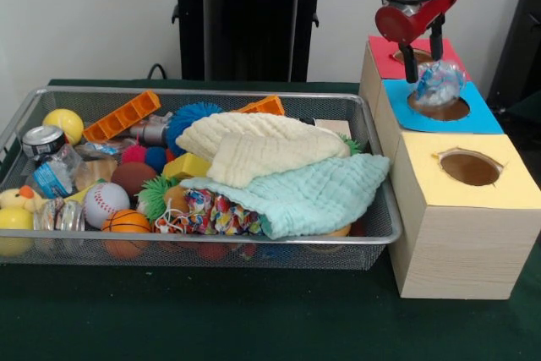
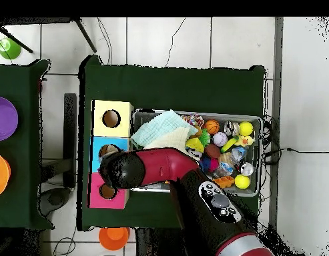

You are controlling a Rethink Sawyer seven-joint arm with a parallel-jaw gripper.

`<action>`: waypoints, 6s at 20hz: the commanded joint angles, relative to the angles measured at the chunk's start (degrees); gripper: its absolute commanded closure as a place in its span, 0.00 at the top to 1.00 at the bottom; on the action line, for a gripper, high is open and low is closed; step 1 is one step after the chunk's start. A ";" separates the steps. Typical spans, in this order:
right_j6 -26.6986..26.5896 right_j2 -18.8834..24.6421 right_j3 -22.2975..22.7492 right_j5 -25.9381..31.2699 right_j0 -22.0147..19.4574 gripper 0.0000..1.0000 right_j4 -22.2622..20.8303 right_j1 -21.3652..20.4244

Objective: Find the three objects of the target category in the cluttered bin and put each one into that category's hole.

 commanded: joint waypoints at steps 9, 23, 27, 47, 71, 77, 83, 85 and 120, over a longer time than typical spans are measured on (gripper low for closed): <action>10.28 -0.16 0.79 -4.59 -1.35 1.00 1.43 -0.16; 3.65 -9.50 -3.79 10.17 -0.71 1.00 -7.15 -4.79; 0.41 -8.85 -3.22 10.22 -3.66 1.00 -8.75 -6.26; -20.65 5.76 -7.28 9.23 -29.91 1.00 -23.06 0.91; -19.59 13.19 -12.55 4.01 -36.31 1.00 -36.07 1.68; -18.38 11.43 -16.41 3.85 -34.58 1.00 -40.92 5.04; -16.41 9.26 -19.54 3.75 -32.49 1.00 -46.13 7.58; -16.10 9.45 -19.89 3.83 -32.38 1.00 -46.58 7.90; -14.54 -2.27 -28.14 13.76 -23.28 1.00 -51.90 14.97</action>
